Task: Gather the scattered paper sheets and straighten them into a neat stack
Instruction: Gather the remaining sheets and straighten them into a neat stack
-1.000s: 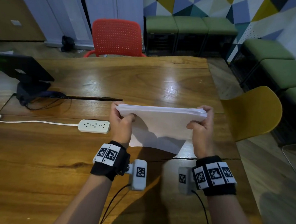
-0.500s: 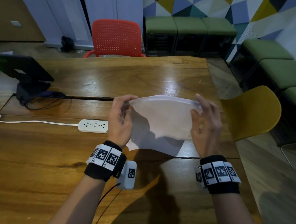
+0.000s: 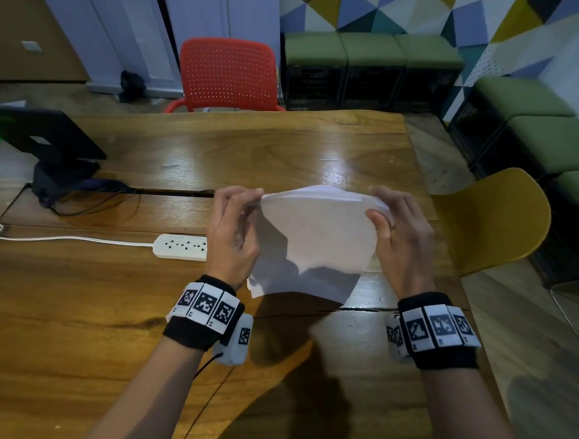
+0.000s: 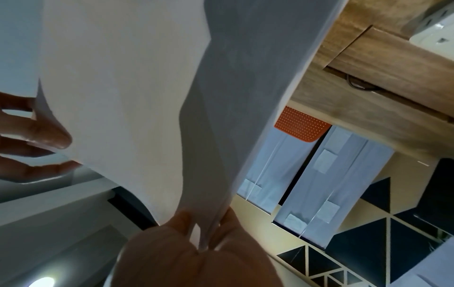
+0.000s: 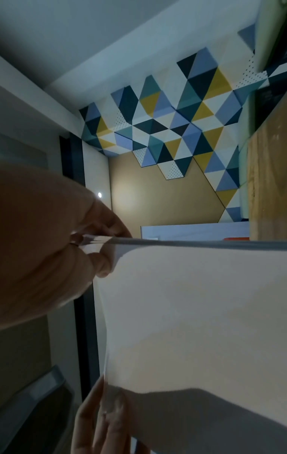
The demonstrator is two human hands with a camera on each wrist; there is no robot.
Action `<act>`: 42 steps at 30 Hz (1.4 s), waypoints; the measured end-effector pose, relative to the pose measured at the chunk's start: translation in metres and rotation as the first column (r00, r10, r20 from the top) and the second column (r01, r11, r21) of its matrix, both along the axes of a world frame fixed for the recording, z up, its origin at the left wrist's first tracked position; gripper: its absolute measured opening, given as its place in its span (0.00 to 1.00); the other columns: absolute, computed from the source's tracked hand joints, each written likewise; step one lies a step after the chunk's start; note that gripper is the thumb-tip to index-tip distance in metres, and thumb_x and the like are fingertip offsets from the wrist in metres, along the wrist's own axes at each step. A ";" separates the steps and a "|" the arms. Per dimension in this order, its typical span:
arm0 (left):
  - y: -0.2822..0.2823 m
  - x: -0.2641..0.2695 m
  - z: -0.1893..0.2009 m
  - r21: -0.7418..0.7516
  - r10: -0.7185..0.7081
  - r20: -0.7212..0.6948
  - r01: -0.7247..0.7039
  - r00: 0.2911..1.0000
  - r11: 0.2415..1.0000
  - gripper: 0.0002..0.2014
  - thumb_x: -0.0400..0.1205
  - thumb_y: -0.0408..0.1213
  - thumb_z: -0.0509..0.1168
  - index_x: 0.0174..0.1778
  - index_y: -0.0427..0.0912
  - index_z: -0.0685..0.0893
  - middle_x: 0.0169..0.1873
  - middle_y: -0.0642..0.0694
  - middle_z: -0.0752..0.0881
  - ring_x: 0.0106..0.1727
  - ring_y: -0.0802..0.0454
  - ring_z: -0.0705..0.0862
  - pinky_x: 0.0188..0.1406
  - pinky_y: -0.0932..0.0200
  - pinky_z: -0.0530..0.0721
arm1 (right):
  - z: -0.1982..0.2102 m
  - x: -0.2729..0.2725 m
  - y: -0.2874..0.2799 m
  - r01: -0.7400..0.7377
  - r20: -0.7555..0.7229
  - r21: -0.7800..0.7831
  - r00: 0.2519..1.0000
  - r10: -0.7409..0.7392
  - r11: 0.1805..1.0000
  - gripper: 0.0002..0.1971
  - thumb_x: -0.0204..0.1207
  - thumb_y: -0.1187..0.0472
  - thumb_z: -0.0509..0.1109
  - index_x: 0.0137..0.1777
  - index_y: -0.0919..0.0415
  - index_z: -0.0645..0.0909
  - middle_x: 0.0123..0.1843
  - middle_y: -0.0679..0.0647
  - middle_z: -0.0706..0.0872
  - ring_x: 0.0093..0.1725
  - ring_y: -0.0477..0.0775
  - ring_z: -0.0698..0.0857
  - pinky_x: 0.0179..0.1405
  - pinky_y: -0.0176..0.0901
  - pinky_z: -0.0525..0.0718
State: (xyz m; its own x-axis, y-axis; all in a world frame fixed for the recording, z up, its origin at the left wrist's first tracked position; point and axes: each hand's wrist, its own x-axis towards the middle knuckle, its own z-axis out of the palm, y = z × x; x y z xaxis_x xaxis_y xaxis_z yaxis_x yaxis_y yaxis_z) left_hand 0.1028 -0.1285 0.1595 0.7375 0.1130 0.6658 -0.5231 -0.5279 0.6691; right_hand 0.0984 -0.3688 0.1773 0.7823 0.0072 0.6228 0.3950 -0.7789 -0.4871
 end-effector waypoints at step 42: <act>0.051 0.021 -0.039 -0.327 -0.148 -0.745 -0.163 0.651 0.931 0.16 0.72 0.29 0.76 0.56 0.33 0.86 0.42 0.45 0.87 0.41 0.55 0.85 0.45 0.60 0.85 | -0.012 0.003 -0.065 0.103 -0.401 0.631 0.892 0.210 0.769 0.09 0.74 0.70 0.73 0.45 0.53 0.86 0.35 0.41 0.89 0.34 0.33 0.82 0.39 0.30 0.81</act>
State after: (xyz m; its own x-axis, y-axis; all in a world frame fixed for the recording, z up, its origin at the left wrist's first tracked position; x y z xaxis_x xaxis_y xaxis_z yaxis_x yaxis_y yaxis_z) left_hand 0.1234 -0.0779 0.1209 0.9553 0.2184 -0.1993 0.2420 -0.1903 0.9514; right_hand 0.1010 -0.4336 0.1653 0.9729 -0.2068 0.1039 0.0569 -0.2215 -0.9735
